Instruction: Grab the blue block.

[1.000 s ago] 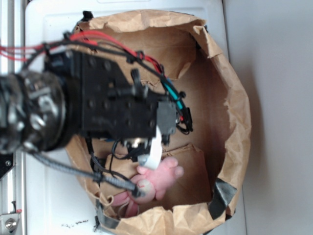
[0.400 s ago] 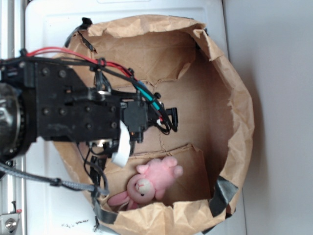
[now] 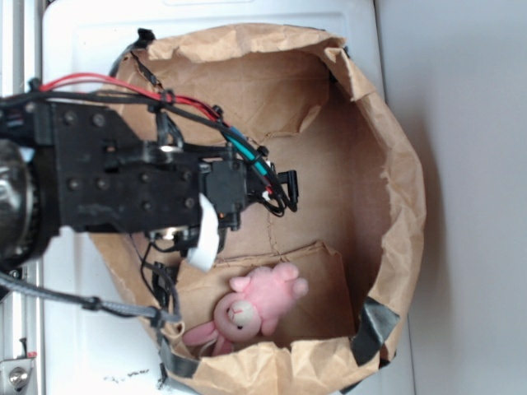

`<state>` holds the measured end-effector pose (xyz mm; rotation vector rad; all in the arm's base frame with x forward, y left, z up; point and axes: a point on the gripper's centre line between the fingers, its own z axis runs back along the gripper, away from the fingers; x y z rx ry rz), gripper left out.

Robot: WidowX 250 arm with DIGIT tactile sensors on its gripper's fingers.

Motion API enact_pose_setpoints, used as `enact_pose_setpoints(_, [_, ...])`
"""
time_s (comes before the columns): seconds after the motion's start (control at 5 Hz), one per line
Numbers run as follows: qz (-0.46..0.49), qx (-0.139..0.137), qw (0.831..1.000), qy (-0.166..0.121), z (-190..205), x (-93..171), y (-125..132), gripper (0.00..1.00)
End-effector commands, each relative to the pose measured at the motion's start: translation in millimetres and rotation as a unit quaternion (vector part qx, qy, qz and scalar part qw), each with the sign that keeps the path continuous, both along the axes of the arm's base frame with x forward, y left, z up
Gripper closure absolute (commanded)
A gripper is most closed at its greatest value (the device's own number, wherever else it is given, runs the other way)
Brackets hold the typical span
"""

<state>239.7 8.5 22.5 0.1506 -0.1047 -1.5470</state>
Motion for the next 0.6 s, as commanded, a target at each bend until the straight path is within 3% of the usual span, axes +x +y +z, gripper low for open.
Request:
enact_pose_setpoints(0.0, [-0.024, 0.027, 0.999, 0.032, -25.6, -10.7, -4.3, 0.00])
enact_pose_setpoints(0.2, [-0.043, 0.014, 0.996, 0.071, -18.6, -18.7, -8.4, 0.00])
enact_pose_setpoints(0.4, [-0.061, -0.016, 0.991, 0.120, -9.0, -70.0, -50.2, 0.00])
